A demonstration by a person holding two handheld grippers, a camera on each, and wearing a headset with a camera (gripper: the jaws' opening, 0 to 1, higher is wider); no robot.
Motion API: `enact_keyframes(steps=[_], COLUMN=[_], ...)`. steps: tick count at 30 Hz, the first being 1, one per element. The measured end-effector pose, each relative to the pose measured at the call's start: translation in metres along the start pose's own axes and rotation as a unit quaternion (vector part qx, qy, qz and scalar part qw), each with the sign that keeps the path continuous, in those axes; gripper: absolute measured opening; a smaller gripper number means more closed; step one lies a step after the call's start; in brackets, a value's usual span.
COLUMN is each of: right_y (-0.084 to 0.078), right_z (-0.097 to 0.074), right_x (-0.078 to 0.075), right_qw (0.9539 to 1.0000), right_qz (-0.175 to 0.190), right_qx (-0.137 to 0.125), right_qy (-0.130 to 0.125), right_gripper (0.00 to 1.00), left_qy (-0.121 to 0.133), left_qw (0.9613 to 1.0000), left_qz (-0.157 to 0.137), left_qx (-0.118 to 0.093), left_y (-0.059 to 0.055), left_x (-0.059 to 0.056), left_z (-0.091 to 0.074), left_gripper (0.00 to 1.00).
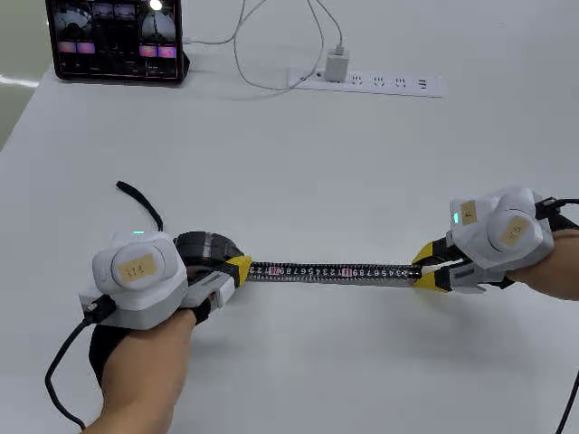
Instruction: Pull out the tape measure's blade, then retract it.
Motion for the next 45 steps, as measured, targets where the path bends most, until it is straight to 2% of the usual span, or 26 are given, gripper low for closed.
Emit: enact_keyframes(steps=[13, 29, 45], right_y=[0.001, 0.005, 0.022], right_z=[0.001, 0.004, 0.015], right_x=[-0.002, -0.002, 0.000], right_qw=[1.0000, 1.0000, 0.9997], right_qz=[-0.004, -0.003, -0.003], right_qx=[0.001, -0.004, -0.022], right_qy=[0.003, 0.004, 0.012], right_gripper=[0.10, 0.09, 0.09], left_qy=[0.002, -0.004, -0.009], left_qw=[0.9998, 0.9999, 0.9999], left_qz=[0.013, 0.008, 0.005], left_qx=[0.015, 0.013, 0.013], left_y=[0.000, -0.001, -0.001], left_x=[0.000, 0.000, 0.000], left_z=[-0.001, -0.001, -0.002], left_gripper=[0.57, 0.58, 0.58])
Point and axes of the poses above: the centre of the closed fingertips' face, and the gripper's own axes: z roughly forward along the fingers, x roughly to its left, y roughly out of its top, the point moved 3 cm from there along -z, roughly backward along the fingers, and after that the axes turned 12 degrees about -x, right-handed, at the moved point
